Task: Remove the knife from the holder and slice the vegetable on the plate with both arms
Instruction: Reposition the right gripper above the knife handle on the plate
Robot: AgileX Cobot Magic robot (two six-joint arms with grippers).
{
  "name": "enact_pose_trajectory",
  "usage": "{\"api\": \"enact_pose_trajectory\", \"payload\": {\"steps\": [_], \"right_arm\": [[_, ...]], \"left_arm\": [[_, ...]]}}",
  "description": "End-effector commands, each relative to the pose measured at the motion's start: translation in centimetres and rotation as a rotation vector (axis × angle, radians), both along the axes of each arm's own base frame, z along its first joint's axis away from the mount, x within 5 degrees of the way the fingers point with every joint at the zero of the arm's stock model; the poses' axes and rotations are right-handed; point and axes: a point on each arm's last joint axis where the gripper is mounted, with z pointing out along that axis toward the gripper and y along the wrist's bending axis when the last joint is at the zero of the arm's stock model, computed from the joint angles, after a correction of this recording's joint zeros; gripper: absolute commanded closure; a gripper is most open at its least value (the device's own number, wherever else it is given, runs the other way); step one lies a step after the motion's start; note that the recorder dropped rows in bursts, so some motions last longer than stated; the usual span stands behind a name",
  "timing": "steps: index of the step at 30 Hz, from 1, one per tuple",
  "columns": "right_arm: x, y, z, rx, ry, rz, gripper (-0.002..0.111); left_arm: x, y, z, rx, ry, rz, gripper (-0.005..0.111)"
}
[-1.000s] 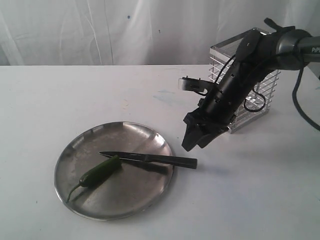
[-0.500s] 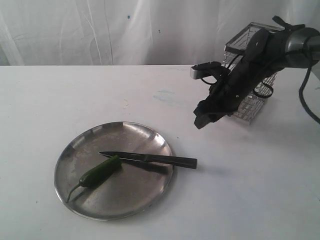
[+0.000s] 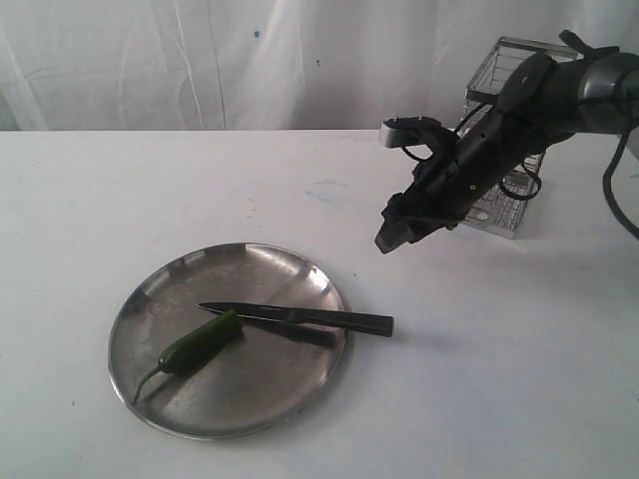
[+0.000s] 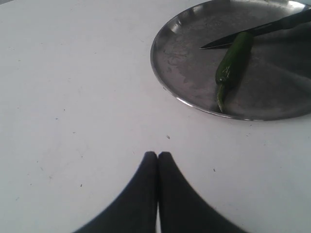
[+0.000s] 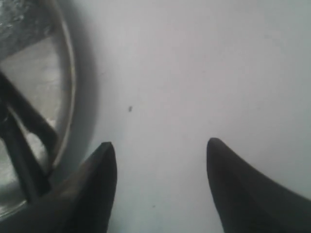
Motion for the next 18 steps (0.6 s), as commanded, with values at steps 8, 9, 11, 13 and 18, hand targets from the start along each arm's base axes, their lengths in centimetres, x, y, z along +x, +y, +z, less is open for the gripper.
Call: {"api": "enact_pose_trajectory", "payload": {"steps": [8,9,11,13,18], "right_arm": [[-3.2,2.3,4.2,0.148,0.166,0.098,0.056],[-3.7,2.7,4.2,0.143,0.196,0.123,0.056],[-4.0,3.8,3.6,0.128,0.21,0.154,0.056],[-4.2,4.3,3.0,0.105,0.212,0.188,0.056],[-3.2,4.5,2.8,0.072,0.082,0.161,0.056]], "left_arm": [[0.0,-0.1,-0.1,-0.01,-0.001,-0.006,0.107],[0.0,-0.1,-0.1,-0.01,-0.001,-0.006,0.107],[0.0,-0.1,-0.1,-0.01,-0.001,-0.006,0.107],[0.0,-0.1,-0.1,-0.01,-0.001,-0.006,0.107],[0.0,-0.1,-0.1,-0.01,-0.001,-0.006,0.107]]}}
